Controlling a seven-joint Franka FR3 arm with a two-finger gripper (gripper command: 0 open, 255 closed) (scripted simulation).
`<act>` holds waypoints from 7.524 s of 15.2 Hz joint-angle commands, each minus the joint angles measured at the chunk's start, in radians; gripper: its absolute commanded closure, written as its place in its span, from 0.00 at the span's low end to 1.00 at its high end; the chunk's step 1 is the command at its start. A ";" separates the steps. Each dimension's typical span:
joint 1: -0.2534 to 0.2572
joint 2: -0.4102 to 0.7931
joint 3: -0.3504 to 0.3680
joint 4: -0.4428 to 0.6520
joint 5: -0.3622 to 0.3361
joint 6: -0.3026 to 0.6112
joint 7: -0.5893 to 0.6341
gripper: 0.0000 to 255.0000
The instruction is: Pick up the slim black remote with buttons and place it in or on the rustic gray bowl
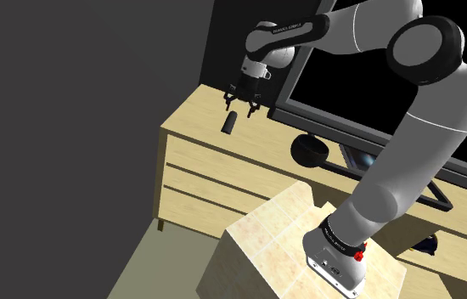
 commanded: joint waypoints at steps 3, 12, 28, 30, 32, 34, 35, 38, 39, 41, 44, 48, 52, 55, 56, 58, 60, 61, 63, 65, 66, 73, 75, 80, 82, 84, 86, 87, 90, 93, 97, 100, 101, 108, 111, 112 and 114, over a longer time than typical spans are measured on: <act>-0.009 0.115 -0.012 0.092 0.034 0.027 0.065 0.00; 0.000 0.150 -0.005 0.036 0.043 0.120 0.060 0.00; 0.000 0.150 -0.006 0.036 0.043 0.120 0.060 1.00; 0.000 0.136 -0.006 0.044 0.041 0.098 0.064 1.00; 0.000 0.122 -0.007 0.053 0.039 0.075 0.069 1.00; -0.001 0.109 -0.007 0.062 0.037 0.053 0.073 1.00; -0.001 0.102 -0.007 0.068 0.036 0.041 0.075 1.00; -0.001 0.084 -0.008 0.084 0.034 0.007 0.081 1.00; -0.002 0.078 -0.008 0.090 0.033 -0.005 0.083 1.00; -0.002 0.068 -0.008 0.103 0.032 -0.028 0.087 1.00; -0.003 0.053 -0.009 0.124 0.029 -0.063 0.094 1.00; -0.003 0.035 -0.010 0.155 0.027 -0.111 0.102 1.00; -0.004 0.021 -0.010 0.190 0.025 -0.160 0.110 1.00; -0.005 0.013 -0.010 0.219 0.023 -0.197 0.116 1.00; -0.005 0.010 -0.010 0.229 0.023 -0.209 0.118 1.00; -0.006 0.006 -0.011 0.250 0.022 -0.234 0.122 1.00; -0.006 0.002 -0.011 0.272 0.021 -0.259 0.127 1.00; -0.006 0.001 -0.011 0.281 0.021 -0.269 0.128 1.00; -0.018 -0.074 -0.020 0.179 0.023 -0.247 0.103 1.00; -0.030 -0.146 -0.029 0.086 0.023 -0.230 0.077 1.00; -0.036 -0.182 -0.035 0.042 0.023 -0.224 0.065 1.00; -0.089 -0.418 -0.072 -0.229 0.005 -0.205 -0.024 1.00; -0.123 -0.484 -0.071 -0.295 -0.001 -0.209 -0.054 1.00; -0.203 -0.644 -0.085 -0.443 -0.027 -0.235 -0.134 1.00; -0.221 -0.707 -0.108 -0.495 -0.047 -0.250 -0.163 1.00; -0.241 -0.769 -0.133 -0.542 -0.071 -0.268 -0.193 1.00; -0.264 -0.830 -0.160 -0.585 -0.099 -0.289 -0.224 1.00; -0.276 -0.860 -0.173 -0.605 -0.114 -0.301 -0.240 1.00; -0.289 -0.883 -0.188 -0.647 -0.130 -0.284 -0.258 1.00; -0.289 -0.874 -0.190 -0.682 -0.131 -0.240 -0.263 1.00; -0.290 -0.858 -0.194 -0.726 -0.132 -0.180 -0.269 1.00; -0.290 -0.849 -0.196 -0.745 -0.132 -0.152 -0.272 1.00; -0.290 -0.849 -0.196 -0.745 -0.132 -0.152 -0.272 1.00; -0.290 -0.849 -0.195 -0.745 -0.132 -0.152 -0.272 0.00; -0.291 -0.849 -0.196 -0.745 -0.132 -0.153 -0.272 0.00; -0.291 -0.849 -0.196 -0.745 -0.132 -0.153 -0.272 0.00; -0.291 -0.851 -0.196 -0.713 -0.133 -0.187 -0.272 0.00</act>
